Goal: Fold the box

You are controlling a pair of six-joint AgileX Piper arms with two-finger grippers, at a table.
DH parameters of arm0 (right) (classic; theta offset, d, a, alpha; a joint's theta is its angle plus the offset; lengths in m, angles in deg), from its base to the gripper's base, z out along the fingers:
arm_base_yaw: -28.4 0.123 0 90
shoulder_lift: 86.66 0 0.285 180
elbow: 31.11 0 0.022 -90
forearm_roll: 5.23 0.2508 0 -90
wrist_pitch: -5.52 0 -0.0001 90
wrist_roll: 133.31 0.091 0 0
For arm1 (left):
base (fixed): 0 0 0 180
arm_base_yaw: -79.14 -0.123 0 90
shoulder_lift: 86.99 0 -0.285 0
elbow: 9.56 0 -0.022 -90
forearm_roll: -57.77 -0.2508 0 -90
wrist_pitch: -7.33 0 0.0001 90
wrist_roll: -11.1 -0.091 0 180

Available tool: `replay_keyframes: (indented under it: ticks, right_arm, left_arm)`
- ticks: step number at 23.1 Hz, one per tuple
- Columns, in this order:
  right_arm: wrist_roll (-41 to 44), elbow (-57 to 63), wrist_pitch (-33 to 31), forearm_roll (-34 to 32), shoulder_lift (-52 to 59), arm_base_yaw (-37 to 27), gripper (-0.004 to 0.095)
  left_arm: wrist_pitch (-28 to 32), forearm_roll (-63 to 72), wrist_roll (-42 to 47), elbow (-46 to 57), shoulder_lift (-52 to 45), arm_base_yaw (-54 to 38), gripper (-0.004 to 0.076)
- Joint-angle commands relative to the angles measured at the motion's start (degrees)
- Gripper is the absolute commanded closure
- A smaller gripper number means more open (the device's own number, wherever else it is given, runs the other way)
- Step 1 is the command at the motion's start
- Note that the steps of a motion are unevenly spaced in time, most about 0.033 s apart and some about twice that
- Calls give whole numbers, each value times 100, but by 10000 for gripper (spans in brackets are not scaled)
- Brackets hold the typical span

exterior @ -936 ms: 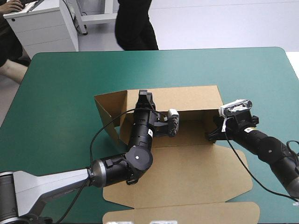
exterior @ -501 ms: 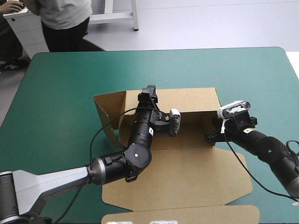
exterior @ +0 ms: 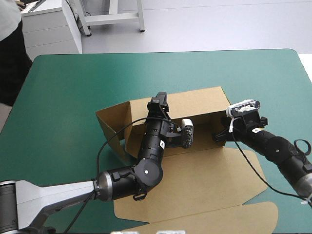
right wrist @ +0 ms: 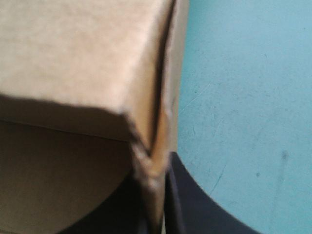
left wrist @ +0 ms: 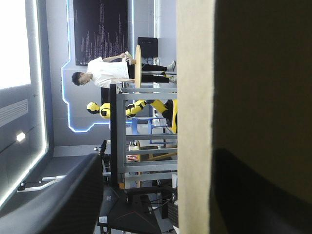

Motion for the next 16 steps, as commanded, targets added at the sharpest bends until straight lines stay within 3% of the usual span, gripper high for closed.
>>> replay_keyframes:
  ticks: [1, 10, 12, 14, 16]
  right_arm:
    - [95, -655, 288, 182, -372, 24, 924]
    - [222, -1400, 333, 173, -1342, 24, 924]
    - [223, -1400, 333, 173, -1342, 24, 925]
    - [198, -1400, 345, 173, -1342, 24, 925]
    - [198, -1400, 345, 173, -1342, 24, 925]
  left_arm:
    - [-583, -352, 96, -163, -240, 272, 259]
    - [-727, 74, 78, -163, -240, 656, 281]
    - [-646, 451, -378, -163, -240, 646, 454]
    - [-395, 843, -852, -183, -255, 646, 716]
    - [-35, 1394, -1382, -215, -329, 646, 703]
